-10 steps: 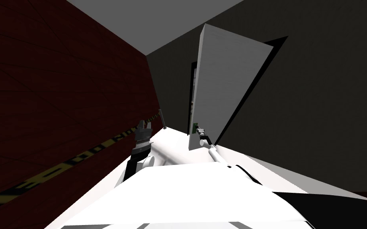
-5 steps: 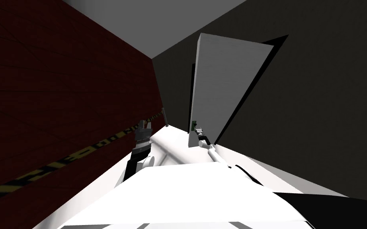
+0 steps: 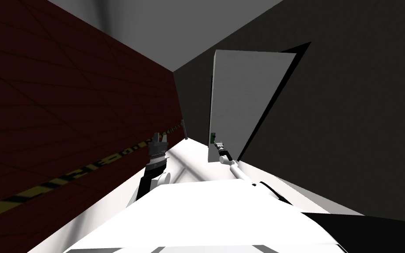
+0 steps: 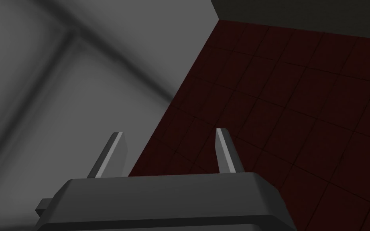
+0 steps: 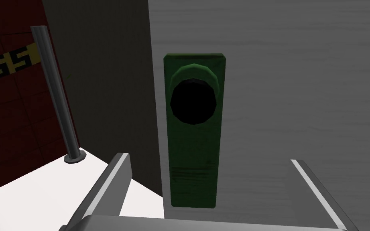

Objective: Pull the door open

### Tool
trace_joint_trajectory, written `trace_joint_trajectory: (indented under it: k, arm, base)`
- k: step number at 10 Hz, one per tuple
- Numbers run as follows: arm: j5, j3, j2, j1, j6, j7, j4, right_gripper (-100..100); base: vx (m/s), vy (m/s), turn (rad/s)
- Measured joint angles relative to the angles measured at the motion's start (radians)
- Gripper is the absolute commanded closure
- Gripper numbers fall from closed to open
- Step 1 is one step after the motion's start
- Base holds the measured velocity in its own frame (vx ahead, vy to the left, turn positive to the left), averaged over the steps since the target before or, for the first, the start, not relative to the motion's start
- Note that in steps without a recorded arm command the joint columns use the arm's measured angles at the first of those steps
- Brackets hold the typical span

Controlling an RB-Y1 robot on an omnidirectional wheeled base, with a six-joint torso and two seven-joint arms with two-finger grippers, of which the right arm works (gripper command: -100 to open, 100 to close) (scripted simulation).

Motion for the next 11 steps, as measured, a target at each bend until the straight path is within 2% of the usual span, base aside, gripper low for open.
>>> trace_joint_trajectory:
  k: [1, 2, 4, 6, 7, 8, 11]
  arm:
    - [-0.004, -0.005, -0.017, -0.001, -0.014, -0.021, 0.016, -100]
    - [-0.006, -0.01, -0.026, 0.004, -0.014, -0.028, 0.01, -100]
    - [-0.017, -0.03, -0.07, 0.031, -0.023, -0.055, 0.002, -100]
    - [-0.026, -0.042, -0.117, 0.043, -0.04, -0.094, 0.017, -100]
    - [-0.036, -0.062, -0.136, 0.05, -0.037, -0.102, 0.008, -100]
    - [-0.037, -0.065, -0.138, 0.05, -0.035, -0.102, 0.006, 100]
    - [-0.036, -0.064, -0.14, 0.049, -0.038, -0.101, 0.009, 100]
  base:
    - [0.121, 0.059, 0.017]
    - [0.124, 0.058, 0.141]
    - [0.175, 0.05, 0.242]
    - [0.167, 0.046, 0.221]
    - [0.082, 0.001, 0.055]
    - [-0.011, -0.002, -0.065]
    - [-0.022, -0.007, 0.001]
